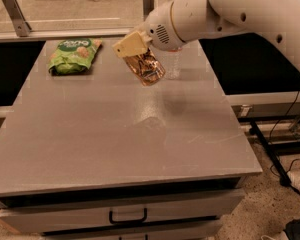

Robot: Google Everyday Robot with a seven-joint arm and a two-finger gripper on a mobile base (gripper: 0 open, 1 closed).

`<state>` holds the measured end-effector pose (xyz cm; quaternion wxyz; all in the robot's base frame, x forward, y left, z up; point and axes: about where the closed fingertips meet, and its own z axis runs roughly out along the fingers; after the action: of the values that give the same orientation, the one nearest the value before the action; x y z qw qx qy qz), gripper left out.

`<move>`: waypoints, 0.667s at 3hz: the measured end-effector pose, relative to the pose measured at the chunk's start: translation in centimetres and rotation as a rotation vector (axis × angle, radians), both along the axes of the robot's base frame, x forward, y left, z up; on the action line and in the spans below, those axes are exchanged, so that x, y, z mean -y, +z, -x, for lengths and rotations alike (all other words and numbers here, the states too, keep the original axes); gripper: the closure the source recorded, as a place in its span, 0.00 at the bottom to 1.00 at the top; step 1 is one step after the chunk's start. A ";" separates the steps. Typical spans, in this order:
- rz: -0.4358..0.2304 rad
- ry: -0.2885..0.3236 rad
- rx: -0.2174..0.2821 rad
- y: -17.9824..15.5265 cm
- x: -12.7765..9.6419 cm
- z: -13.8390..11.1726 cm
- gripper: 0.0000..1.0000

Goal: Place orange can upright

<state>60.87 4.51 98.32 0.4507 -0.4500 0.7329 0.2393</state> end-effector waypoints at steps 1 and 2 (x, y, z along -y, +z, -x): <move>-0.035 0.138 0.033 -0.7 1.0 -0.4 1.00; -0.111 0.265 0.076 -2.4 1.9 -0.4 1.00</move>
Offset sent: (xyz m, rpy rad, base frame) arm 0.0011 -0.0393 -0.0443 0.2151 -0.1535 0.4273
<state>61.30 2.62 95.90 0.4670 -0.5258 0.6352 0.3194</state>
